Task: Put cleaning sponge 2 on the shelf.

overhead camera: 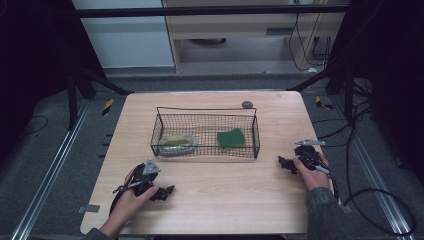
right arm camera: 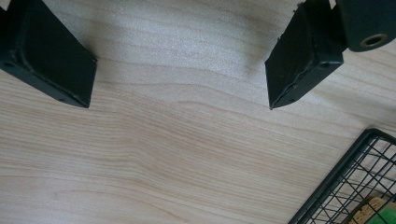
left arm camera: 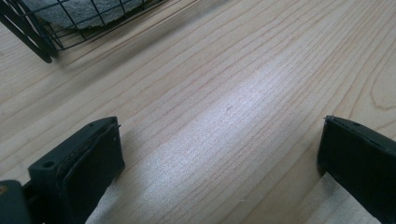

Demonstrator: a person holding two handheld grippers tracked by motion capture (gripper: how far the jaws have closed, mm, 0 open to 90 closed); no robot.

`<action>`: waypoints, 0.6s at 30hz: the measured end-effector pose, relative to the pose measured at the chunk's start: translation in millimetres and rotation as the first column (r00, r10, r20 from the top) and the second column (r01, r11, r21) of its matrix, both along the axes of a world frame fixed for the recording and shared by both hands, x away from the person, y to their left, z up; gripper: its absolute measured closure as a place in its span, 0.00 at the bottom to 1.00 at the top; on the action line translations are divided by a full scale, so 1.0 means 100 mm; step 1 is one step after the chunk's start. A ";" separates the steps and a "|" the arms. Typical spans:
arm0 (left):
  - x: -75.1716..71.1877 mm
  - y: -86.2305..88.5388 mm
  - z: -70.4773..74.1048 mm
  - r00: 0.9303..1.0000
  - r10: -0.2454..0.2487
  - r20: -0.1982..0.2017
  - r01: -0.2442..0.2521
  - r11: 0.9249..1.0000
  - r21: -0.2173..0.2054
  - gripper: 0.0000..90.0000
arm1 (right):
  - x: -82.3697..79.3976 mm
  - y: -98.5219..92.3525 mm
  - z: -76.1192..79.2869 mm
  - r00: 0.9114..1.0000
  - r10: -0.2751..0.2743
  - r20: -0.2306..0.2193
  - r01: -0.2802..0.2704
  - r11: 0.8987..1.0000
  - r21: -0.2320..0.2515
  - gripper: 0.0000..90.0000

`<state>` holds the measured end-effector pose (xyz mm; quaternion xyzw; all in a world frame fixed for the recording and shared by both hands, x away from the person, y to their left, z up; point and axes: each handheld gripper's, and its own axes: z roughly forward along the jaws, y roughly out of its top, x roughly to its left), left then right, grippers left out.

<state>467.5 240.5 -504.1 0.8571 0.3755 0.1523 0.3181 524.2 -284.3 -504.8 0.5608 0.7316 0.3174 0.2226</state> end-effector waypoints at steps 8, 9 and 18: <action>0.00 0.00 0.00 1.000 0.000 0.000 0.000 1.000 0.000 0.00 | 0.02 0.03 -0.04 1.000 -0.006 0.011 0.006 1.000 -0.016 0.08; 0.00 0.00 0.00 1.000 0.000 0.000 0.000 1.000 0.000 0.00 | 0.02 0.03 -0.04 1.000 -0.006 0.011 0.006 1.000 -0.016 0.08; 0.00 0.00 0.00 1.000 0.000 0.000 0.000 1.000 -0.001 0.00 | 0.01 0.08 -0.07 0.999 -0.025 0.034 0.026 0.999 -0.024 0.04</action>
